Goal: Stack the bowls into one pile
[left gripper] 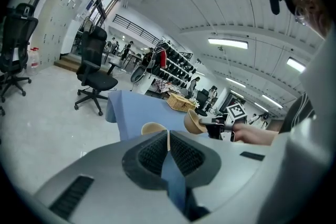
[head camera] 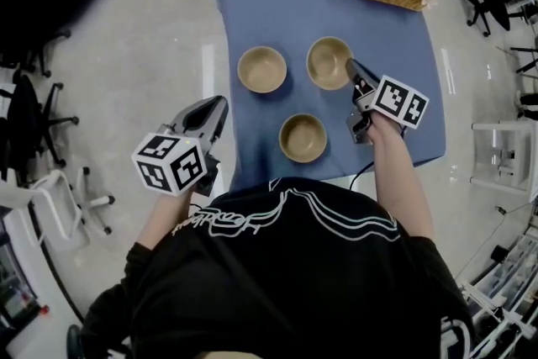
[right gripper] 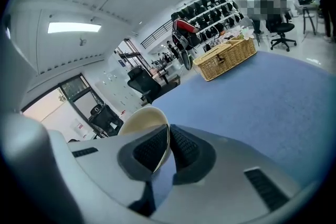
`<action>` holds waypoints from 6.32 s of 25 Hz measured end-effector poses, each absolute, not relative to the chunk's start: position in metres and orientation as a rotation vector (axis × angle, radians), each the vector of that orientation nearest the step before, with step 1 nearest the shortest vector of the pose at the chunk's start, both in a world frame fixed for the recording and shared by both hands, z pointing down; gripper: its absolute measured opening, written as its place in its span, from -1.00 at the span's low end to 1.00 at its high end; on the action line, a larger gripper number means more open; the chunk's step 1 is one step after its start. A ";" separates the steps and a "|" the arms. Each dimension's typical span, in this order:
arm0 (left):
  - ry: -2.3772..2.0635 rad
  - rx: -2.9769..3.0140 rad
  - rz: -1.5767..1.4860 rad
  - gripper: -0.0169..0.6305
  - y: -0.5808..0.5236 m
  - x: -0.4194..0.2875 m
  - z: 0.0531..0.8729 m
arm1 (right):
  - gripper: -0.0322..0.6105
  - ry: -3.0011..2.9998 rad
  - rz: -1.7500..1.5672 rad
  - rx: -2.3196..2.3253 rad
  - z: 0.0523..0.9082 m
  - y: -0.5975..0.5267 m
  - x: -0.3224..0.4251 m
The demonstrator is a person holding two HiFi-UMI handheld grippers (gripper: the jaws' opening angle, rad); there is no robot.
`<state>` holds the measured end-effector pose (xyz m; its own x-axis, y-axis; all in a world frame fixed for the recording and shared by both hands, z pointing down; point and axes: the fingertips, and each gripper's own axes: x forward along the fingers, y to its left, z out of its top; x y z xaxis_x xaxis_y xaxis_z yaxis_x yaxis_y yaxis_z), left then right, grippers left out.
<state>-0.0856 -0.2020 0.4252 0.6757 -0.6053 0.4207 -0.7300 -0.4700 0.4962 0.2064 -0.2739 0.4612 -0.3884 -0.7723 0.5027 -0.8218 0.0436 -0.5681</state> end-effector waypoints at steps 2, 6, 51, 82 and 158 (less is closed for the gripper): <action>-1.032 2.221 0.242 -0.84 -0.200 -0.093 0.423 | -0.78 -2.237 1.282 1.685 0.459 -0.275 0.196; -1.052 2.212 0.233 -0.85 -0.194 -0.115 0.421 | -0.78 -2.262 1.276 1.643 0.455 -0.276 0.165; -1.242 2.167 0.206 -0.85 -0.154 -0.221 0.407 | -0.19 -2.311 1.035 1.367 0.483 -0.284 0.041; -1.187 2.168 0.255 -0.85 -0.058 -0.070 0.400 | -0.07 -2.304 1.021 1.127 0.506 -0.119 0.153; -1.170 2.088 0.252 -0.85 -0.116 -0.119 0.446 | -0.76 -2.359 1.171 1.319 0.480 -0.232 0.109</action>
